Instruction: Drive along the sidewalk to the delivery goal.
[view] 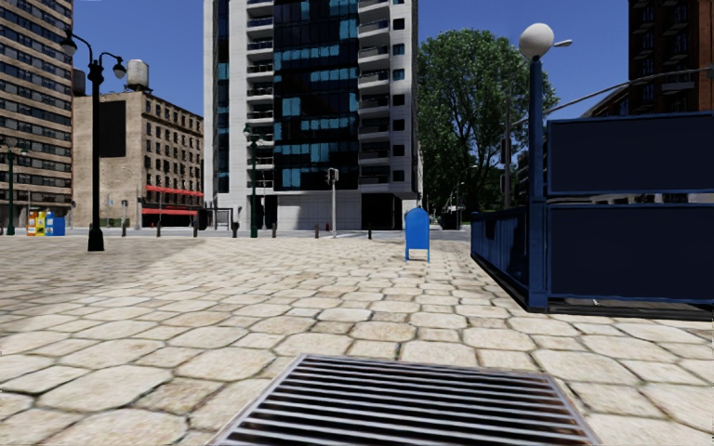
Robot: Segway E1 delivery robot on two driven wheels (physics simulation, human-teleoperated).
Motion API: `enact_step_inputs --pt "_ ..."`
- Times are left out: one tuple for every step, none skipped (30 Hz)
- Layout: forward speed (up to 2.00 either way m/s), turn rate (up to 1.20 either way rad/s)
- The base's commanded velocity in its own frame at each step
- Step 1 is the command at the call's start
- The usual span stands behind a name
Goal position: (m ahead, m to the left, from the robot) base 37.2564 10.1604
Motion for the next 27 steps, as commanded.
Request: enact_step_inputs --pt "2.0 0.0" --pt "2.0 0.0" --pt "2.0 0.0" --pt "2.0 0.0" --pt "2.0 0.0" --pt "2.0 0.0" --pt "2.0 0.0" --pt "2.0 0.0" --pt "2.0 0.0" --pt "2.0 0.0" --pt "2.0 0.0" --pt "2.0 0.0" --pt "2.0 0.0" --pt "2.0 0.0" --pt "2.0 0.0" --pt "2.0 0.0" --pt "2.0 0.0" --pt "2.0 0.0" --pt "2.0 0.0" --pt "2.0 0.0" --pt "2.0 0.0" --pt "2.0 0.0" --pt "2.0 0.0" --pt "2.0 0.0" --pt "2.0 0.0" --pt "2.0 0.0" --pt "2.0 0.0"
